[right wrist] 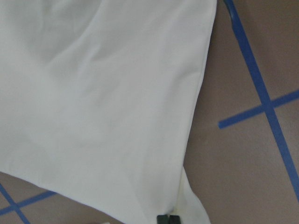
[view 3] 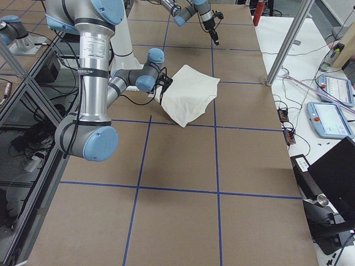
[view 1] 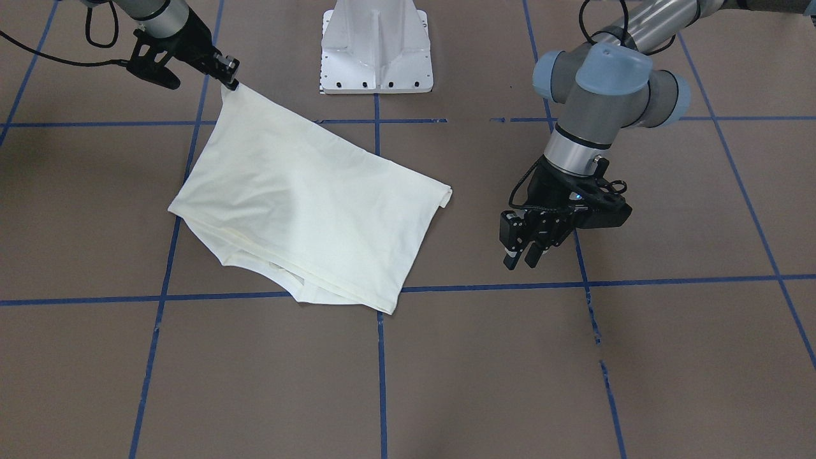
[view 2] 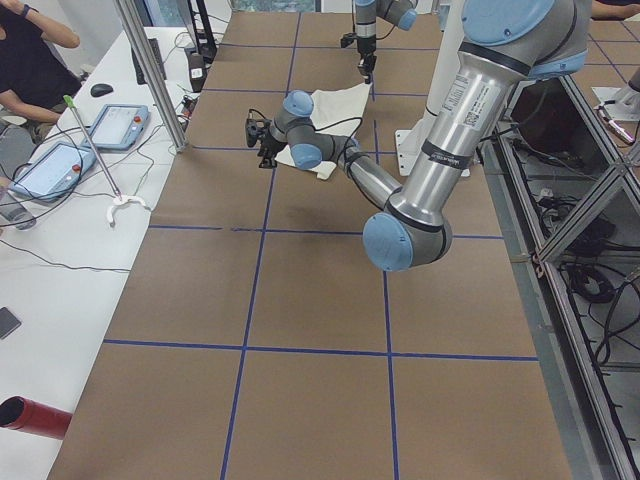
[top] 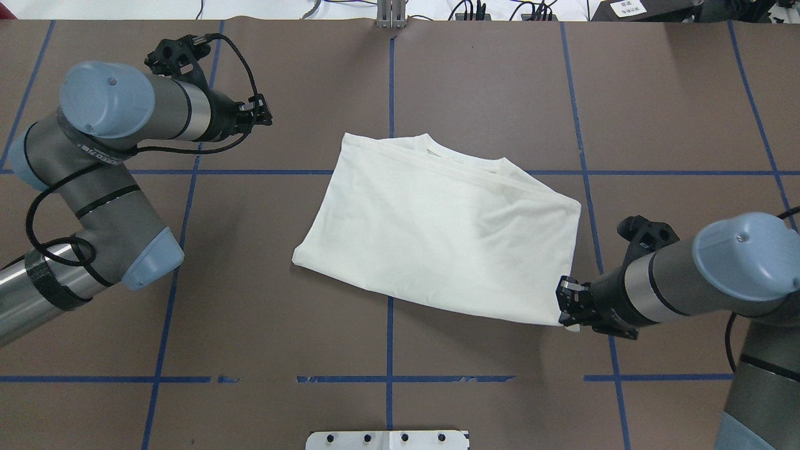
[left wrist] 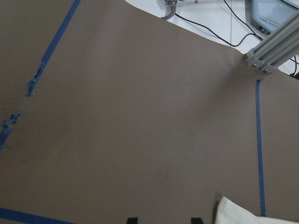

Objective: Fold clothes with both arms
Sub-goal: 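Drag the folded shirt toward the robot with the right gripper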

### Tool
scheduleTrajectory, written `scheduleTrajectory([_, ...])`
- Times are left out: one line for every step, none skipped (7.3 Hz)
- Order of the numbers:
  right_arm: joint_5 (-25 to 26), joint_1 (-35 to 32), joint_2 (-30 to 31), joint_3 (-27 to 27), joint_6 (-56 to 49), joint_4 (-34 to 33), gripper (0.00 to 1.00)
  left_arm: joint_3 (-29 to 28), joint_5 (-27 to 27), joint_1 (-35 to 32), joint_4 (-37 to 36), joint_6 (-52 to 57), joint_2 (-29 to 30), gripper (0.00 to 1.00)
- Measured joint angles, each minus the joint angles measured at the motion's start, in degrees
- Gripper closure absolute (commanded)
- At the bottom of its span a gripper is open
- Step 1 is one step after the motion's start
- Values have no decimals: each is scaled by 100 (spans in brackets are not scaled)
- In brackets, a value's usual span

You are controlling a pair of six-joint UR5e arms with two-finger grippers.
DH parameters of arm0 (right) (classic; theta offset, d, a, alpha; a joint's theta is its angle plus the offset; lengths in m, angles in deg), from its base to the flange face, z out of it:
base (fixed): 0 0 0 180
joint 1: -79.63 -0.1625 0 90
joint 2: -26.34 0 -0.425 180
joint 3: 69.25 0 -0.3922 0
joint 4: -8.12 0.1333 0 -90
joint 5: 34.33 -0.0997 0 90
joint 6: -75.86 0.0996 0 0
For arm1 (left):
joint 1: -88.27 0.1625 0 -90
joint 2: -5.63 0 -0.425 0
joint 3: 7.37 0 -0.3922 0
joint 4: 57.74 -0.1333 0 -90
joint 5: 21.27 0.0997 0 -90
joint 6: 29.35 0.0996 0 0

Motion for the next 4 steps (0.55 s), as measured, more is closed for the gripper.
scheduleTrajectory([-187, 400, 187, 103, 5, -4, 94, 114, -163, 16, 4, 2, -1, 50])
scheduleTrajectory([-259, 799, 312, 211, 6, -4, 2, 233, -290, 42, 5, 3, 1, 46])
scheduleTrajectory([-280, 1174, 371, 299, 33, -2, 0, 394, -451, 70, 0, 2, -1, 45])
scheduleTrajectory([-268, 1456, 391, 352, 92, -4, 0, 632, -678, 84, -5, -13, -53, 45])
